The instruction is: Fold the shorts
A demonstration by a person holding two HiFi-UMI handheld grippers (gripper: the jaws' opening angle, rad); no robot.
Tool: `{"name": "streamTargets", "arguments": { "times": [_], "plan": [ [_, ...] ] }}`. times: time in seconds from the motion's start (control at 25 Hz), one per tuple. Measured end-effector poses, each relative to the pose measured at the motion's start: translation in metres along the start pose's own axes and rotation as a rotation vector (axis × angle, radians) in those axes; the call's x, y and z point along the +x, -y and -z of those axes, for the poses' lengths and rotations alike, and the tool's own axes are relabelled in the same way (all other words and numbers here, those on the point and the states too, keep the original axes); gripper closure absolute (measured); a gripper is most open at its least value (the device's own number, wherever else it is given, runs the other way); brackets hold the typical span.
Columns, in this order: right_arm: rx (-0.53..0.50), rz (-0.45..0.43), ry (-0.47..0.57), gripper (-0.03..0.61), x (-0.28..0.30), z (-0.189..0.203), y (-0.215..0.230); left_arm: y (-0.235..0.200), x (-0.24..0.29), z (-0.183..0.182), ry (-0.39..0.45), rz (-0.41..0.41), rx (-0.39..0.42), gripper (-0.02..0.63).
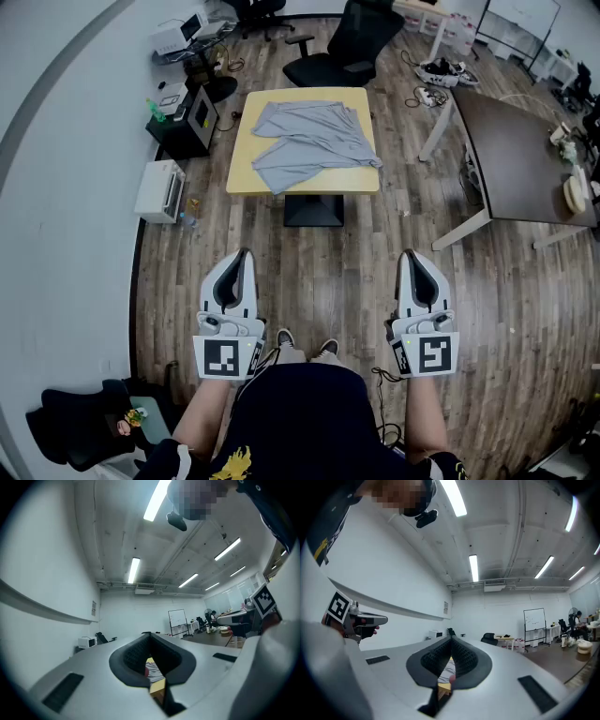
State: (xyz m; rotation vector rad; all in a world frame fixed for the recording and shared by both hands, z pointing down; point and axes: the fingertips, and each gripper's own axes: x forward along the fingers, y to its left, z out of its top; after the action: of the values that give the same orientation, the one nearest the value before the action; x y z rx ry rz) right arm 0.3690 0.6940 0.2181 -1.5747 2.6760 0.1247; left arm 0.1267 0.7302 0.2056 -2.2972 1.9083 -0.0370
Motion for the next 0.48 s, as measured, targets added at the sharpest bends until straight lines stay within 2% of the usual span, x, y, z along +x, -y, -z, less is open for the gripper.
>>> {"name": "streamTargets", "arguments": {
  "times": [0.12,0.32,0.48],
  "plan": [
    [-0.009,0.0,-0.003,0.565,-0.011,-0.008,0.004,0.005,-0.004,-0.009,0.01,0.012,0.0,0.601],
    [-0.029,-0.014,-0.01,0.563,-0.016,-0.024,-0.02,-0.019,-0.03,-0.037,0.098,0.06,-0.058,0.601],
    [-0.024,-0.016,0.005,0.563,-0.004,-0.031,-0.038,-0.043,-0.033,-0.037,0.057,0.046,0.003,0.601]
  ]
}}
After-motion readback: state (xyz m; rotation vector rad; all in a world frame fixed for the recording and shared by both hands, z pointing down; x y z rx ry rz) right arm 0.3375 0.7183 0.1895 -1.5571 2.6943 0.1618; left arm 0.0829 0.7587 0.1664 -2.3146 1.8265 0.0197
